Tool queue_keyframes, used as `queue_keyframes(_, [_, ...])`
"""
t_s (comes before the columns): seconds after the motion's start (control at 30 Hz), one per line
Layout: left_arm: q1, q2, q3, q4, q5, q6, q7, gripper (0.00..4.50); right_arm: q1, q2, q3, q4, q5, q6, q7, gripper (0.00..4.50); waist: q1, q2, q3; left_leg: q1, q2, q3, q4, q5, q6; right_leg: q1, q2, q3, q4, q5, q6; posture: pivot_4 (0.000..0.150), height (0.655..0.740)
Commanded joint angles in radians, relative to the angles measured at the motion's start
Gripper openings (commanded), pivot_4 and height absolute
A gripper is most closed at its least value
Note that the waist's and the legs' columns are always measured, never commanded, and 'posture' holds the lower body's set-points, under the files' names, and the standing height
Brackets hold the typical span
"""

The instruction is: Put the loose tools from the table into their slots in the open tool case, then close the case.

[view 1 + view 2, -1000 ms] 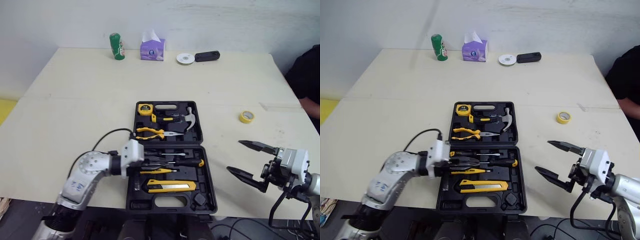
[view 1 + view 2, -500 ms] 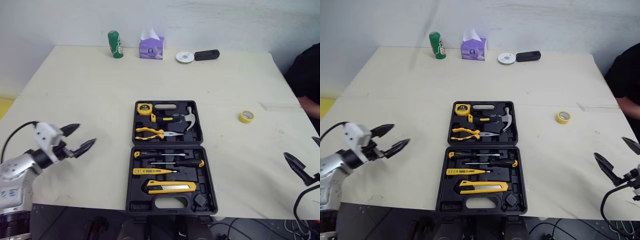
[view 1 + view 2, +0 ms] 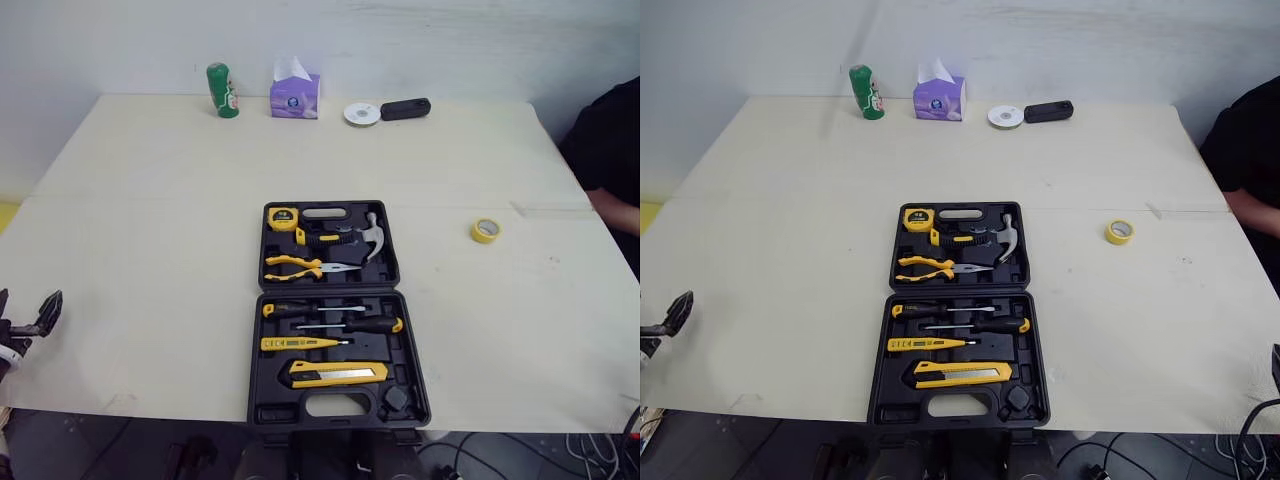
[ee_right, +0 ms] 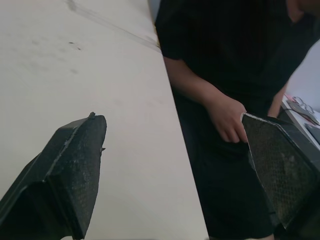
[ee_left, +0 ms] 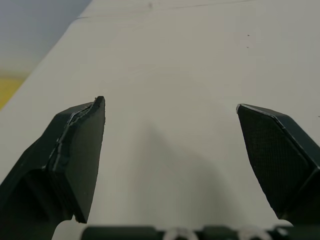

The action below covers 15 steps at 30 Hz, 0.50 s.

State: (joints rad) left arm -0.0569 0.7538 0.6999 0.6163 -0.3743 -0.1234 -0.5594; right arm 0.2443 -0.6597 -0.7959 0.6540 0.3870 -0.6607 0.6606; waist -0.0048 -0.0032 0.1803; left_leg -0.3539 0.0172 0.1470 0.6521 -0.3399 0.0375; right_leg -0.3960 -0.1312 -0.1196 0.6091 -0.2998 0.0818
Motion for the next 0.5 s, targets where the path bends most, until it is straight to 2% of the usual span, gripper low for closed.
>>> queue_keyframes(0.03, [-0.029,-0.005,-0.025,-0.05,0.005,-0.015,0.02,4.43,-0.028,0.007,-0.01,-0.056,0.016,-0.02,-0.056,4.5,0.0,0.0,0.0,0.0,0.0,0.0,-0.001,0.001,-0.001,0.0,0.0,0.0,0.0,0.0,0.0,0.15,0.74])
queue_keyframes(0.27, [-0.086,-0.027,-0.085,-0.147,-0.022,0.02,-0.016,4.43,-0.063,0.03,0.047,-0.144,-0.003,0.035,-0.115,4.5,0.0,0.0,0.0,0.001,0.0,0.0,-0.003,0.002,-0.002,-0.001,0.0,0.0,0.002,0.0,0.0,0.15,0.74])
queue_keyframes(0.5, [-0.155,-0.044,-0.203,-0.339,-0.044,0.12,-0.079,4.43,-0.163,0.018,0.127,-0.358,0.054,0.23,-0.135,4.5,-0.004,0.0,0.0,0.0,-0.001,0.001,-0.002,0.003,0.0,-0.001,0.0,0.0,0.002,0.0,0.0,0.15,0.74])
